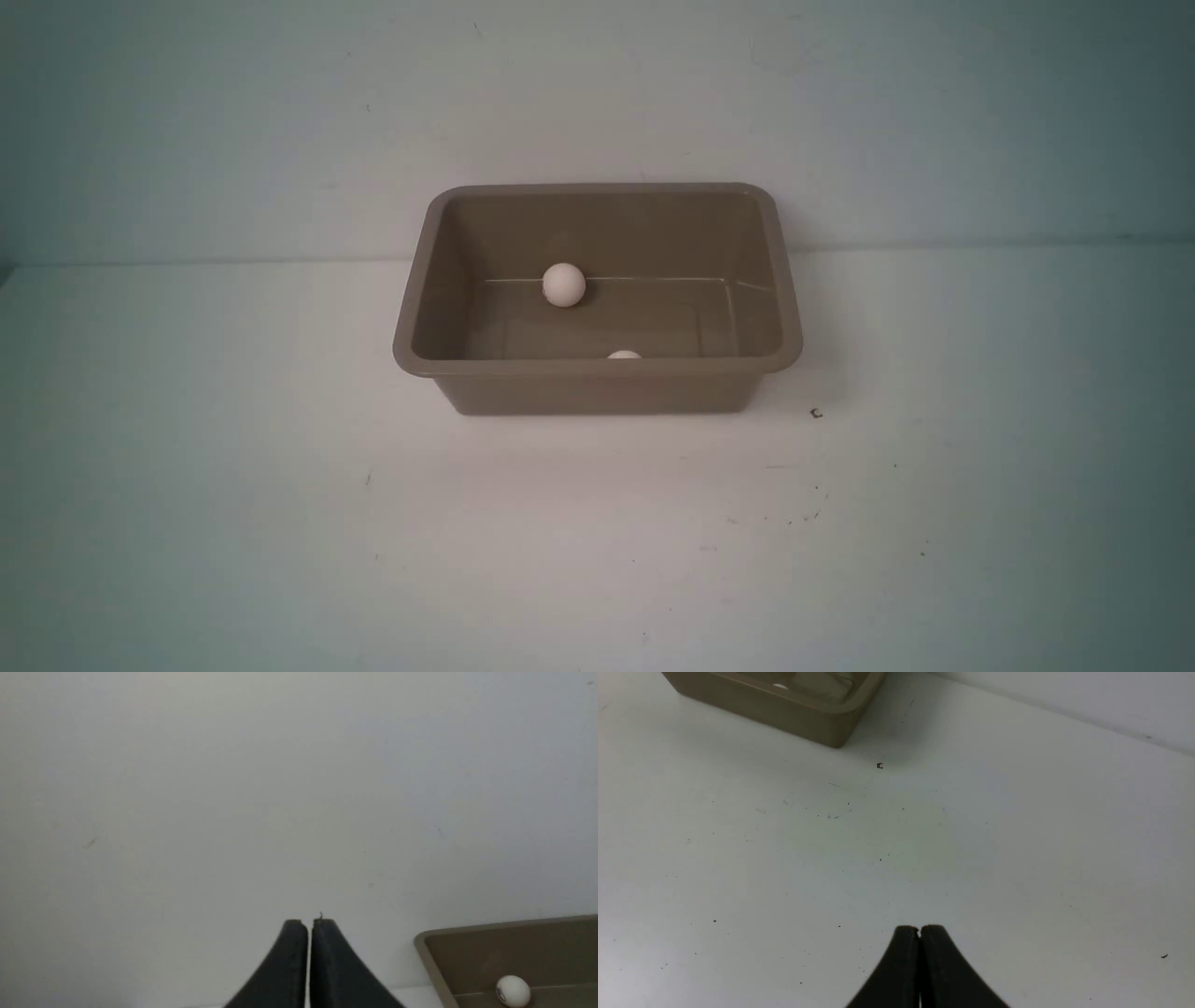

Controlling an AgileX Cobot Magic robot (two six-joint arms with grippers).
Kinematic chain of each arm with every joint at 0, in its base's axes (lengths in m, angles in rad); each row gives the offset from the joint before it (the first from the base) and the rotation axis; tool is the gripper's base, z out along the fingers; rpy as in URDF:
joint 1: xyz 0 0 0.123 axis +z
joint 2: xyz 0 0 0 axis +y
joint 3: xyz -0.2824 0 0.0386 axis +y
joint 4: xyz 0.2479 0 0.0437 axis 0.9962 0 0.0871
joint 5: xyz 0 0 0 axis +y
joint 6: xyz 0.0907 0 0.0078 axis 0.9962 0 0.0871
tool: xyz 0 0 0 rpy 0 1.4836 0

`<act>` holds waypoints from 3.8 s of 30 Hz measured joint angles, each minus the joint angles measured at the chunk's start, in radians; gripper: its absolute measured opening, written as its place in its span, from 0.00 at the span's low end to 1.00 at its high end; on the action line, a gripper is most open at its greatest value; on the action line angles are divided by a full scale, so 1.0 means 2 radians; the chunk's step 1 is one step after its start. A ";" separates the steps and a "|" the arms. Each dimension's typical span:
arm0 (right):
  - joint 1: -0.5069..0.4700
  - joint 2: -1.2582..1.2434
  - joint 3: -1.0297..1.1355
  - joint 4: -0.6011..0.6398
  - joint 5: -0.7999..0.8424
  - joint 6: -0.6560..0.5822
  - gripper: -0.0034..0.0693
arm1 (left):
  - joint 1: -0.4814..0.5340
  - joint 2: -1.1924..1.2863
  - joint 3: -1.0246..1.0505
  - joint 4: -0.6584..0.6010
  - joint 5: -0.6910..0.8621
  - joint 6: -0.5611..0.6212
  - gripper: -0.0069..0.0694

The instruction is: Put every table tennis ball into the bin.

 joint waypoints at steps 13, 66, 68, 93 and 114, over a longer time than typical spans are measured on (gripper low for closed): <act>0.000 0.000 0.000 -0.004 0.000 0.000 0.02 | 0.002 -0.002 -0.017 0.071 0.018 -0.008 0.09; 0.000 0.000 0.000 -0.004 0.000 0.000 0.02 | 0.112 -0.053 0.126 0.809 0.297 -0.864 0.09; 0.000 0.000 0.000 -0.004 0.000 0.000 0.02 | 0.112 -0.053 0.126 0.809 0.297 -0.864 0.09; -0.170 -0.141 0.144 0.020 -0.275 0.033 0.02 | 0.112 -0.053 0.126 0.809 0.298 -0.864 0.09; -0.190 -0.204 0.457 0.069 -0.460 0.035 0.02 | 0.112 -0.053 0.126 0.809 0.298 -0.864 0.09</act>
